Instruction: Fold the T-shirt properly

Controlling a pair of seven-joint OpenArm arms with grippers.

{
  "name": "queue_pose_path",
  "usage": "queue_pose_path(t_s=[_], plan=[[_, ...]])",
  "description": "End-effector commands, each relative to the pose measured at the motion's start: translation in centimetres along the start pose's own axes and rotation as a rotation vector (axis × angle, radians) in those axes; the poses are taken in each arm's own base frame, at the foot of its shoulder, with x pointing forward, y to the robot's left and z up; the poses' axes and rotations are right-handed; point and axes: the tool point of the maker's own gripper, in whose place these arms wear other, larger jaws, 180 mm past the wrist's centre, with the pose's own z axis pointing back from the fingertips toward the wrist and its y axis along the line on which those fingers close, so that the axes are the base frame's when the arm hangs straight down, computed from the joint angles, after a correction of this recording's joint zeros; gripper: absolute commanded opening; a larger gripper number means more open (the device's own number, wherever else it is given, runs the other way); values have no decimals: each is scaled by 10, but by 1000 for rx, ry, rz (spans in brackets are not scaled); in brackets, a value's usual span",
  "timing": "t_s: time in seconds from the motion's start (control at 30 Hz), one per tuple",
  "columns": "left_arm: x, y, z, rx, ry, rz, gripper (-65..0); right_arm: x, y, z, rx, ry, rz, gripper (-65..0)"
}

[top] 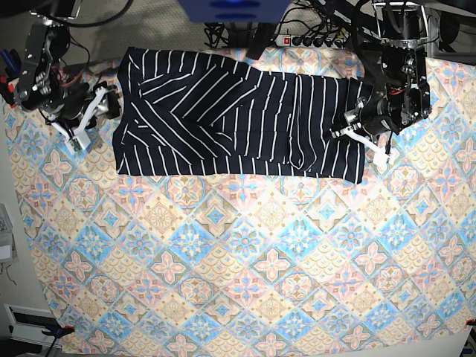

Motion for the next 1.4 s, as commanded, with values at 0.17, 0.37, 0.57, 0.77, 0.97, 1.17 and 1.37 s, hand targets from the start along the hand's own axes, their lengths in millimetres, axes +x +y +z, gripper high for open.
queue_pose_path(t_s=[0.17,0.37,0.57,0.77,0.97,1.17,1.37], plan=[[6,-3,4,-14,-19,-14,-650,15,-7,-2,15,-63,-27,-297],[6,-4,4,-15,-19,-13,-650,11,9,-14,64,-33,-7,-297],[5,-4,4,-14,-18,-13,-650,10,16,-26,97,-25,-33,-297],[5,-4,4,-14,-19,-13,-650,9,18,-36,117,-20,-74,-297],[5,-3,4,-11,-20,-13,-650,8,25,-40,132,-21,-87,-297],[5,-3,4,-13,-18,-12,-650,5,42,-49,174,-1,-72,-297],[5,-3,4,-13,-21,-12,-650,0,56,-56,241,0,-115,-297]])
